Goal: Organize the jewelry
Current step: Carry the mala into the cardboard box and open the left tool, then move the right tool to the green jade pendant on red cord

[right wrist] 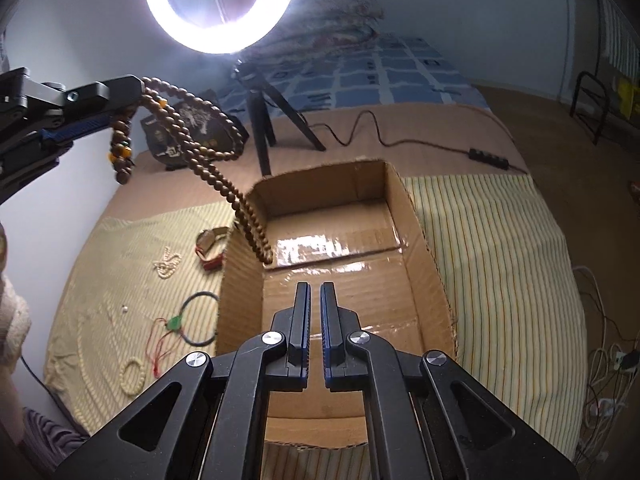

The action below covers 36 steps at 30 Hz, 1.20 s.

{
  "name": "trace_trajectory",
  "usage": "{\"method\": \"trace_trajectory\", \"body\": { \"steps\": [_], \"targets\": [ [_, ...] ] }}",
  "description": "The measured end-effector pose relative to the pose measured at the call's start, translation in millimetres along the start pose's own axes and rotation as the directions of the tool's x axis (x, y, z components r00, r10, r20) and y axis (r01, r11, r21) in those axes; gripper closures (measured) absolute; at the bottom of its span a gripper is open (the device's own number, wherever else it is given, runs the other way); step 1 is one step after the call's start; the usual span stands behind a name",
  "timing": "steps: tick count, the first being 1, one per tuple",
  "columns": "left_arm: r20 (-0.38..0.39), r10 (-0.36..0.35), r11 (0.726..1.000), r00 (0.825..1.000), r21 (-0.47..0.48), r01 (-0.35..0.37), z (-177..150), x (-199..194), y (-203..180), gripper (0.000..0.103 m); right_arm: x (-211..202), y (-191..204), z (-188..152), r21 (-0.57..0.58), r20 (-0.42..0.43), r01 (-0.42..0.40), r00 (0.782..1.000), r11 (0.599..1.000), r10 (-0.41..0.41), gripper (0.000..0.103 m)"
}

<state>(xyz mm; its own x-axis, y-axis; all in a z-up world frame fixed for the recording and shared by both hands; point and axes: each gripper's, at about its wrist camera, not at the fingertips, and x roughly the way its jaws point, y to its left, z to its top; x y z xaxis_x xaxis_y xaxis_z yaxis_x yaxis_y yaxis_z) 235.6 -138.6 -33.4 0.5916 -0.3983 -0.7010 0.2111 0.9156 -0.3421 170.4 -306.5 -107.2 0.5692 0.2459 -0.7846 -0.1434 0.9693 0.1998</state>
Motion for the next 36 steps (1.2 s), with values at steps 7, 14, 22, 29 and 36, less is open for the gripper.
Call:
{"method": "trace_trajectory", "body": {
  "steps": [7, 14, 22, 29, 36],
  "targets": [
    [-0.06, 0.048, 0.999, 0.997, 0.006, -0.047, -13, 34, 9, 0.091, 15, -5, -5, 0.017, -0.042, 0.016, 0.999, 1.0, -0.015, 0.1],
    [-0.109, 0.052, 0.999, 0.993, 0.013, -0.05, -23, 54, 13, 0.091, 24, -7, -9, 0.026, -0.066, 0.026, 0.998, 0.999, -0.024, 0.1],
    [-0.122, 0.05, 0.998, 0.991, 0.051, -0.044, -27, 59, 10, 0.09, 29, -8, -10, 0.027, -0.082, 0.04, 0.996, 0.999, -0.038, 0.1],
    [-0.087, 0.107, 0.992, 0.99, 0.072, -0.101, -25, 47, 19, 0.055, 29, -5, -11, 0.02, -0.078, 0.062, 0.995, 0.998, -0.06, 0.052],
    [-0.075, 0.133, 0.991, 0.988, 0.03, -0.131, -22, 23, 51, 0.054, 22, 0, -6, 0.021, -0.042, 0.063, 0.997, 0.998, -0.062, 0.051]
  ]
}}
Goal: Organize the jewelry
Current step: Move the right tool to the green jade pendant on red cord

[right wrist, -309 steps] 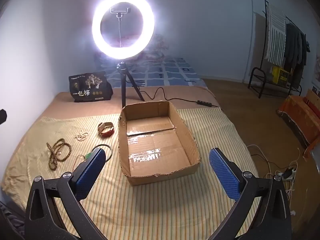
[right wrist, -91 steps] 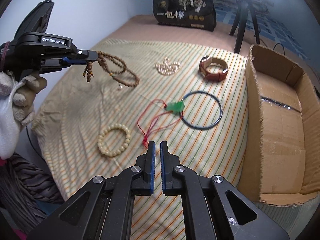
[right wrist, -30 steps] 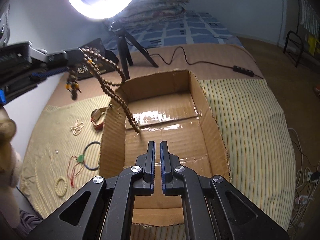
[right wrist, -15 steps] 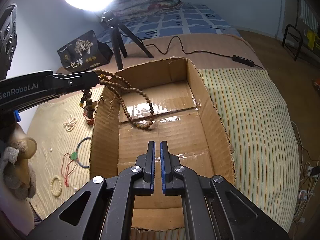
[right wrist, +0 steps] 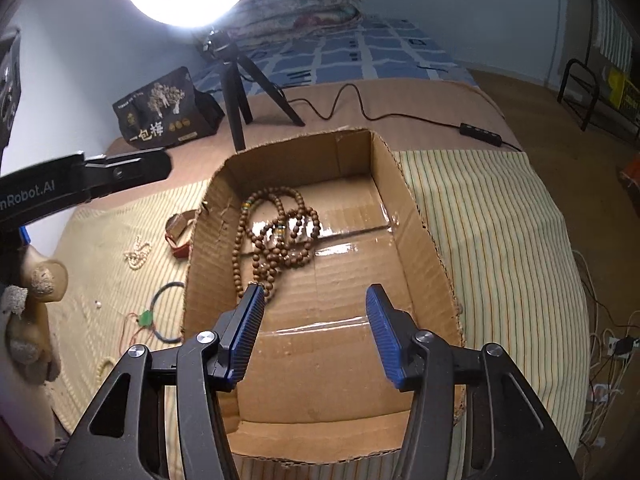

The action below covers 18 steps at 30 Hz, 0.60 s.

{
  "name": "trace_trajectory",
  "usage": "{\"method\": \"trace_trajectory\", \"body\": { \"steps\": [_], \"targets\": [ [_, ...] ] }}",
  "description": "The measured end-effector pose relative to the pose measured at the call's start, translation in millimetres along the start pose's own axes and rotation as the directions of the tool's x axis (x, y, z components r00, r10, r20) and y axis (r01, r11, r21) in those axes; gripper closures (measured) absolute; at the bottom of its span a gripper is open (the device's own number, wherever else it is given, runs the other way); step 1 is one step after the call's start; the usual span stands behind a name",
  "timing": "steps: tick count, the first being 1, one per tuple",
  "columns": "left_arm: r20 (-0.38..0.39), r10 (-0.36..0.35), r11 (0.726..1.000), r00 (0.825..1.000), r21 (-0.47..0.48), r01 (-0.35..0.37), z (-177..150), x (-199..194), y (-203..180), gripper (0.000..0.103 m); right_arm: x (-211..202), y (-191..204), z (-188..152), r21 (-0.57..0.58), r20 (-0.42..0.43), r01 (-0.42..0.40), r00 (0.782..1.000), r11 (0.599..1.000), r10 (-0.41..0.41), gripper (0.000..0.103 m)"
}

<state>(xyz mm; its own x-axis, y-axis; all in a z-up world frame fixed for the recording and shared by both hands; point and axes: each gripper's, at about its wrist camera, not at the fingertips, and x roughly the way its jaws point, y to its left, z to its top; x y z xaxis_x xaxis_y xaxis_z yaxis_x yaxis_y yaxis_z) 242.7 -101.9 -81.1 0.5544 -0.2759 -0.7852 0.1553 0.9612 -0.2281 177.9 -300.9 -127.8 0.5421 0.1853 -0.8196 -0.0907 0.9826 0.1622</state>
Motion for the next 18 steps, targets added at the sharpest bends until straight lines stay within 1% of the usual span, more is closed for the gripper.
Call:
{"method": "trace_trajectory", "body": {
  "steps": [3, 5, 7, 8, 10, 13, 14, 16, 18],
  "targets": [
    [0.01, 0.012, 1.0, 1.0, -0.008, -0.011, -3, -9, 16, 0.054, -1, 5, 0, -0.009, 0.004, -0.001, 1.0, 1.0, 0.001, 0.051],
    [0.015, 0.003, 1.0, 1.0, -0.023, -0.002, -6, -15, 28, 0.054, -1, 8, 1, -0.012, 0.008, -0.004, 1.0, 1.0, 0.004, 0.051],
    [0.021, 0.011, 0.999, 1.0, -0.039, -0.01, -9, -23, 42, 0.051, -3, 11, 1, -0.014, 0.014, -0.009, 1.0, 1.0, 0.009, 0.05],
    [0.024, 0.017, 0.999, 1.0, -0.046, -0.016, -11, -27, 48, 0.047, -4, 13, 2, -0.015, 0.018, -0.013, 1.0, 1.0, 0.013, 0.05],
    [0.028, 0.034, 0.997, 0.999, -0.064, -0.032, -16, -36, 64, 0.046, -6, 16, 3, -0.016, 0.026, -0.022, 0.999, 1.0, 0.023, 0.049],
    [0.014, 0.066, 0.995, 0.998, -0.073, -0.065, -23, -46, 84, 0.046, -9, 22, 5, -0.019, 0.043, -0.045, 0.998, 0.999, 0.045, 0.045],
    [0.012, 0.075, 0.995, 0.997, -0.074, -0.074, -25, -49, 88, 0.046, -10, 24, 5, -0.02, 0.047, -0.052, 0.997, 0.998, 0.053, 0.041],
    [0.006, 0.104, 0.992, 0.995, -0.079, -0.103, -30, -56, 102, 0.046, -12, 30, 6, -0.022, 0.062, -0.071, 0.995, 0.997, 0.072, 0.036],
    [0.004, 0.128, 0.987, 0.992, -0.097, -0.127, -35, -61, 118, 0.046, -12, 36, 7, -0.028, 0.066, -0.084, 0.994, 0.996, 0.086, 0.036]
  ]
}}
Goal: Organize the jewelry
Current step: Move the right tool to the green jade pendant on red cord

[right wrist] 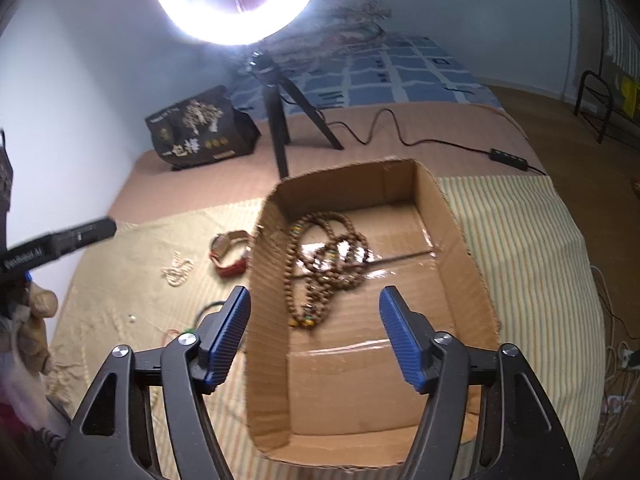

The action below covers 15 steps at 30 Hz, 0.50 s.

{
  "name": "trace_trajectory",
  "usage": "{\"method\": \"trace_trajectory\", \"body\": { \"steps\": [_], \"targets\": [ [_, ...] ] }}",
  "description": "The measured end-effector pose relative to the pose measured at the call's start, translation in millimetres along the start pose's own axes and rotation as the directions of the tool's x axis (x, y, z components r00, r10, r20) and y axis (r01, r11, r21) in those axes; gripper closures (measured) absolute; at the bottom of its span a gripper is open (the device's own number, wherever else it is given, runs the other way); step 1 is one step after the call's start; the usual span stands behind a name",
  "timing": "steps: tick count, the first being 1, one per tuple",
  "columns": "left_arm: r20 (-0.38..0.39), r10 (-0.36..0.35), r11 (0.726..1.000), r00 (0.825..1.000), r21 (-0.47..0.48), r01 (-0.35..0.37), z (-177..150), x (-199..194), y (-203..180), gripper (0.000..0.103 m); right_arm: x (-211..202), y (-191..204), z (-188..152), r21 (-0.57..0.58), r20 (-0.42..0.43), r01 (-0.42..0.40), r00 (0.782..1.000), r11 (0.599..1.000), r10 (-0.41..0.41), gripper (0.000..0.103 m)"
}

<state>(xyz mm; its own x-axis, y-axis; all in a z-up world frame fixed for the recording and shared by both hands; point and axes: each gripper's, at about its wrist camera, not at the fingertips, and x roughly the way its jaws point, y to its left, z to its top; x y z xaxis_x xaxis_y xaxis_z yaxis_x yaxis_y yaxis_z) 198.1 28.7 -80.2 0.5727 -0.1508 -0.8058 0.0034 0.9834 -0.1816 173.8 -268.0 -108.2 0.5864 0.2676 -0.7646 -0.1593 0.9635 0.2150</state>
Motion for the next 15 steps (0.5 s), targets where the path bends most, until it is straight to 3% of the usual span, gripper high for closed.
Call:
{"method": "trace_trajectory", "body": {
  "steps": [15],
  "targets": [
    [-0.058, 0.025, 0.998, 0.998, -0.053, -0.028, -38, -2, 68, 0.046, 7, 50, -3, -0.069, -0.012, -0.123, 0.992, 0.99, 0.122, 0.036]
  ]
}}
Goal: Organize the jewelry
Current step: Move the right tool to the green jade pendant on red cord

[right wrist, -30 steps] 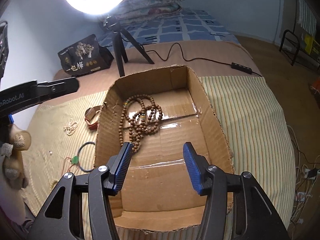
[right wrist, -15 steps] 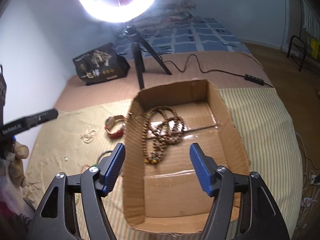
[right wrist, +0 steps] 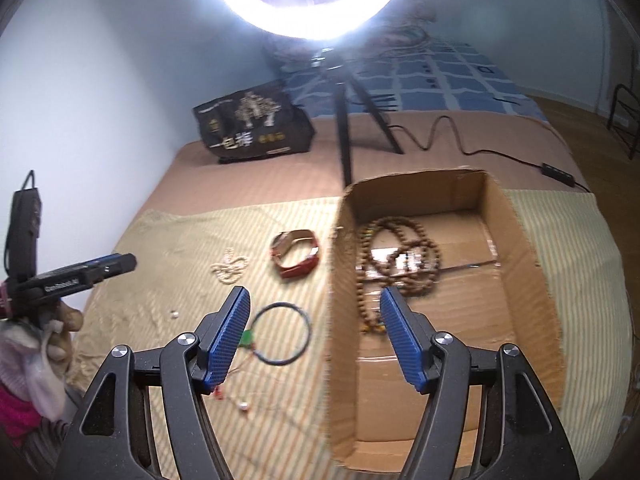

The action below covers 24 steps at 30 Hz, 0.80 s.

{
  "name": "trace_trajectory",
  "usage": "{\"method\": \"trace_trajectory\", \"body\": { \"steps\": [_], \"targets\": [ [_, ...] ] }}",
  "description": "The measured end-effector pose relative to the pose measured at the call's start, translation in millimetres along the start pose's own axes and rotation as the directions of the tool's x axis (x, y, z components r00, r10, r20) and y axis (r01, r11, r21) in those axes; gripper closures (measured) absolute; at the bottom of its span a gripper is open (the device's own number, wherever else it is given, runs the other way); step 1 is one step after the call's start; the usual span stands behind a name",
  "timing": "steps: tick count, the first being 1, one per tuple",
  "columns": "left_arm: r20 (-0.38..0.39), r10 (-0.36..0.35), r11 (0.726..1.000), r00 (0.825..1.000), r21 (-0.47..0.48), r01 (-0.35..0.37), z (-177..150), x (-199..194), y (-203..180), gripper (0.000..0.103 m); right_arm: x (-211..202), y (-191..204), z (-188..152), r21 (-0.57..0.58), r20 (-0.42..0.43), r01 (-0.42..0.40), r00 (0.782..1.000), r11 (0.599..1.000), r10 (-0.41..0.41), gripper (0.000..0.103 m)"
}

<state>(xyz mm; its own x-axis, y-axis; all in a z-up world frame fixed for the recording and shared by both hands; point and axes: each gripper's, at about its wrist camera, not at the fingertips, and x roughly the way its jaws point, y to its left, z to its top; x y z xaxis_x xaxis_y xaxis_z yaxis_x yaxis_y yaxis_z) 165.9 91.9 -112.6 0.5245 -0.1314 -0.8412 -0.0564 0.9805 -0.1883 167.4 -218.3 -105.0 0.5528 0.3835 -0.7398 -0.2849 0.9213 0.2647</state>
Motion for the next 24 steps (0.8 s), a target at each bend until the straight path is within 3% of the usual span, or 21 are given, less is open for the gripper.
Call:
{"method": "trace_trajectory", "body": {
  "steps": [8, 17, 24],
  "targets": [
    [-0.045, -0.02, 0.999, 0.999, 0.03, 0.022, -11, 12, 10, 0.05, 19, 38, -15, -0.091, -0.049, -0.064, 0.997, 0.994, 0.06, 0.036],
    [-0.118, -0.039, 0.997, 0.992, 0.066, 0.047, -26, 36, 15, 0.066, 45, 61, -36, -0.154, -0.101, -0.072, 0.993, 0.985, 0.057, 0.036],
    [-0.162, -0.036, 0.991, 0.986, 0.119, 0.055, -39, 51, 15, 0.068, 63, 77, -49, -0.212, -0.136, -0.081, 0.989, 0.974, 0.052, 0.036]
  ]
}}
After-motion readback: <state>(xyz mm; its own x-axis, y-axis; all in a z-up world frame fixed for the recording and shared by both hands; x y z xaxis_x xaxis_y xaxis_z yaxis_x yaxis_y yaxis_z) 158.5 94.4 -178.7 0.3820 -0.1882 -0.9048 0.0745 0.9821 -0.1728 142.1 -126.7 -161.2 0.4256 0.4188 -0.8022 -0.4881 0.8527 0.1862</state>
